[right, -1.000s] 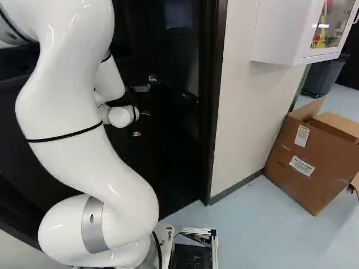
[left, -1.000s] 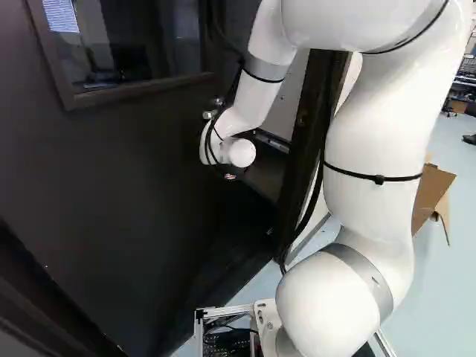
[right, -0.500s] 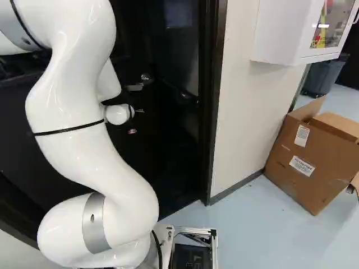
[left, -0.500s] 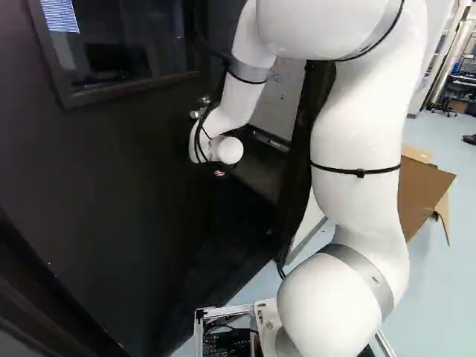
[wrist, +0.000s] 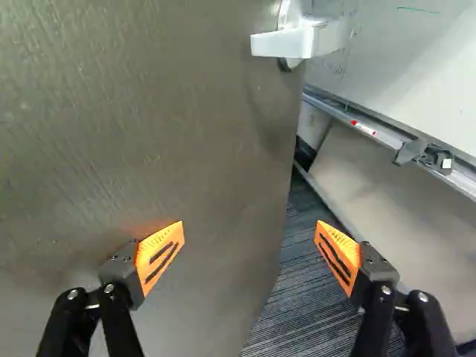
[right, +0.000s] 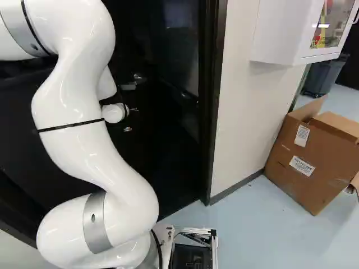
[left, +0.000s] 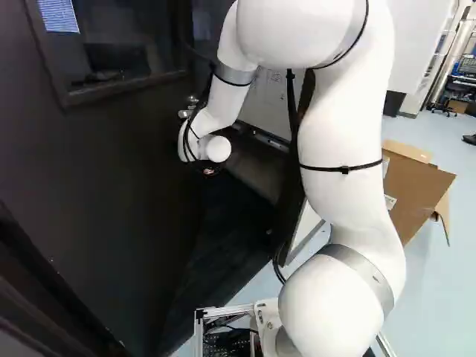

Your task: Open the door and move inside

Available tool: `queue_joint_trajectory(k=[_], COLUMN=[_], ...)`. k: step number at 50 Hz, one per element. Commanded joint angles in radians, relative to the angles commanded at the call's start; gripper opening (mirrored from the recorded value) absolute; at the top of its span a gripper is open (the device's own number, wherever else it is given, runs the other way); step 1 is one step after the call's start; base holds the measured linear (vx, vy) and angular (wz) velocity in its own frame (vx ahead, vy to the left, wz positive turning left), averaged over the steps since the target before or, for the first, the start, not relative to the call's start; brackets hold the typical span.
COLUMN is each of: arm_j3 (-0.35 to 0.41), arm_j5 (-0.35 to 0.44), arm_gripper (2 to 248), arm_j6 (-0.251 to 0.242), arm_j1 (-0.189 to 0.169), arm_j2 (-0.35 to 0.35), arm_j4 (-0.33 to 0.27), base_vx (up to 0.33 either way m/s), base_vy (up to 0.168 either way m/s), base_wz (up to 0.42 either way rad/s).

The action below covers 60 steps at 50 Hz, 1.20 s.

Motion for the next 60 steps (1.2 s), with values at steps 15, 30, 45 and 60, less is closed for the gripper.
queue_joint_trajectory(k=[15,30,45,60], arm_j3=[-0.056,-0.102,-0.145,-0.191], arm_j5=[0.0,0.0,0.0,0.0], arm_gripper=[247,247,247,247], arm_j6=[0.0,0.0,0.0,0.0], arm_j1=[0.032,0.065,0.099,0.131], arm_j2=[-0.044,-0.08,-0.112,-0.147], arm_j4=[-0.006,-0.017,-0.03,-0.043], base_vx=[0.0,0.0,0.0,0.0], base_vy=[0.0,0.0,0.0,0.0], base_wz=[0.0,0.0,0.0,0.0])
